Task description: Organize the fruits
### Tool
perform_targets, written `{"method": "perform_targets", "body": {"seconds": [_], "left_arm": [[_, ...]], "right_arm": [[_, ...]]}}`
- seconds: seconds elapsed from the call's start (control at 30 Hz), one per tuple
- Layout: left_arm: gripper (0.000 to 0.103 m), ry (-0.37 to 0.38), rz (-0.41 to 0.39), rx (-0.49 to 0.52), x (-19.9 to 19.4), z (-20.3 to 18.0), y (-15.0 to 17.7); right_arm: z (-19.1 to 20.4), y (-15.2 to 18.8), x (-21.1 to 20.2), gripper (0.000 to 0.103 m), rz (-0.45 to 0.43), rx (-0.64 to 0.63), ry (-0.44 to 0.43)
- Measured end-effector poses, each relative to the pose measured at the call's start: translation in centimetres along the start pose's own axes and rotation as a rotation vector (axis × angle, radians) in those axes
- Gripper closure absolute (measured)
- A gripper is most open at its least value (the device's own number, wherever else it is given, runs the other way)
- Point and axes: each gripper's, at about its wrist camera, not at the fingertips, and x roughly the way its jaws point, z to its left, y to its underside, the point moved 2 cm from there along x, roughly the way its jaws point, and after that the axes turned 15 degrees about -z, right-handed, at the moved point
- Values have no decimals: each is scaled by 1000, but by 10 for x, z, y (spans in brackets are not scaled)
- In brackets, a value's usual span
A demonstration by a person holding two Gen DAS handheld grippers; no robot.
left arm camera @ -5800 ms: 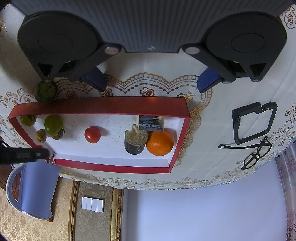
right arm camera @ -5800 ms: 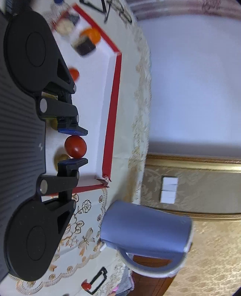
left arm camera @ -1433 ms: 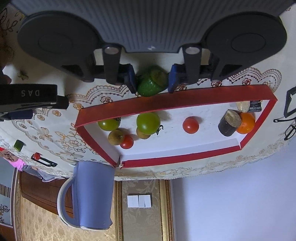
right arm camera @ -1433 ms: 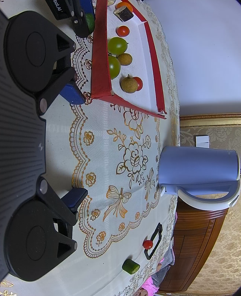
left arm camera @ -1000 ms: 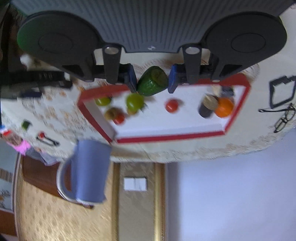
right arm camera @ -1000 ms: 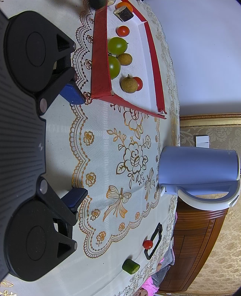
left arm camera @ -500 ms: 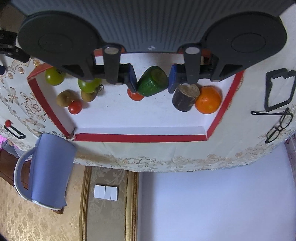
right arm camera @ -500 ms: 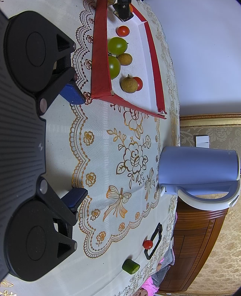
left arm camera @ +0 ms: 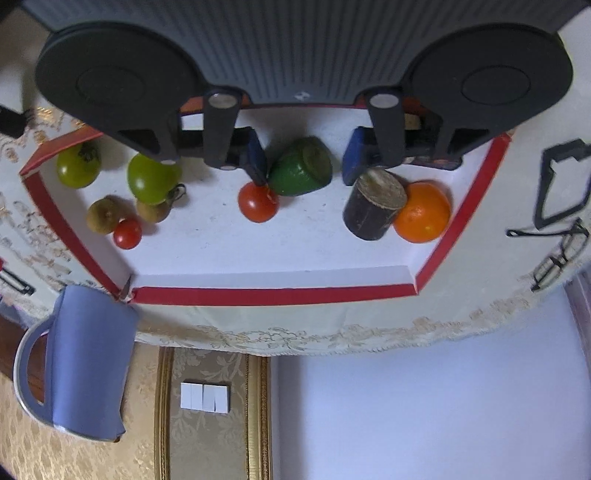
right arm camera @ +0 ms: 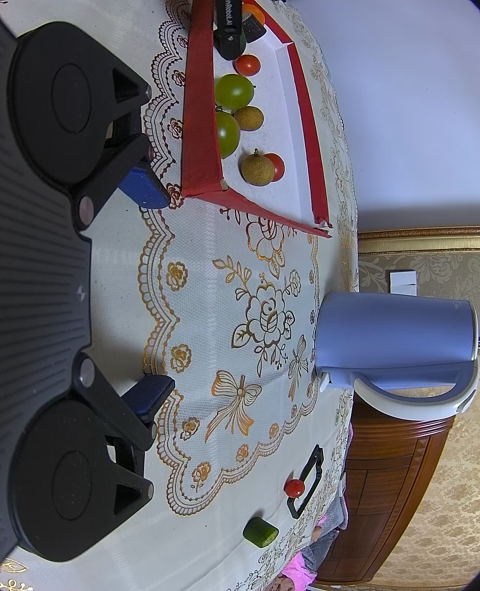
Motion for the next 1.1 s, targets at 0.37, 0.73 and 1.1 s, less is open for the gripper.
{"method": "perform_targets", "body": {"seconds": [0.37,0.73,1.1], "left_arm": [[52,-1,3,-20,-2,4,1],[24,8,-21,-35,-17,11,0],[7,-16,-78,-31,-46,18,1]], "right_arm": [[0,0,0,6,0,0,0],[0,0,0,6,0,0,0],[-1,-1,-1,5,-5,7,0]]}}
